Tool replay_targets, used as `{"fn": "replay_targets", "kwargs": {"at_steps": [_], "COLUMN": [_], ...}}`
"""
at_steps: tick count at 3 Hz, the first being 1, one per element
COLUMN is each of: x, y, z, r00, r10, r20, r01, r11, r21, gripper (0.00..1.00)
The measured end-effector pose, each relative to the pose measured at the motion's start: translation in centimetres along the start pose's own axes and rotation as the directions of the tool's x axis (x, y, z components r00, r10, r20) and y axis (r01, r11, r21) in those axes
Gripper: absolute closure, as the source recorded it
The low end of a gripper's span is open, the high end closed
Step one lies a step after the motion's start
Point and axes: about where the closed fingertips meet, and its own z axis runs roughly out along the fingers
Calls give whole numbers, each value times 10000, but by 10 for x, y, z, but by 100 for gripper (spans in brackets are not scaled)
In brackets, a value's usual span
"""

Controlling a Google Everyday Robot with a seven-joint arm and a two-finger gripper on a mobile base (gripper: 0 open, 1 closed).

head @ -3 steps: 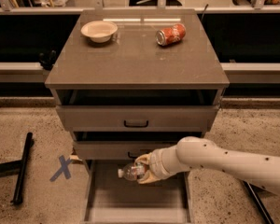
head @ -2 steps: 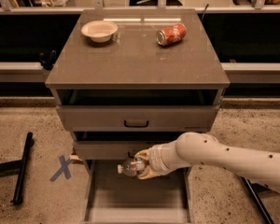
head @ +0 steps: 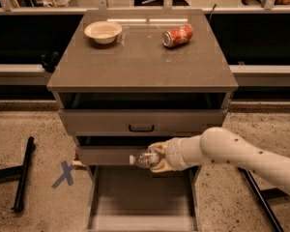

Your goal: Pick water bottle from bottom drawer and place on counter

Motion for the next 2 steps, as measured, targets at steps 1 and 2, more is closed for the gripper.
{"fn": "replay_targets", "kwargs": {"at_steps": [1,2], "x": [-8,-15], "y": [-36,-64], "z": [-57,-99], "r00": [9973,9877], "r10": [-584,-1300], "r20": [440,864], "r01": [530,1105], "r11": [9921,9733], "r21": [1134,2012], "gripper": [100,100]}}
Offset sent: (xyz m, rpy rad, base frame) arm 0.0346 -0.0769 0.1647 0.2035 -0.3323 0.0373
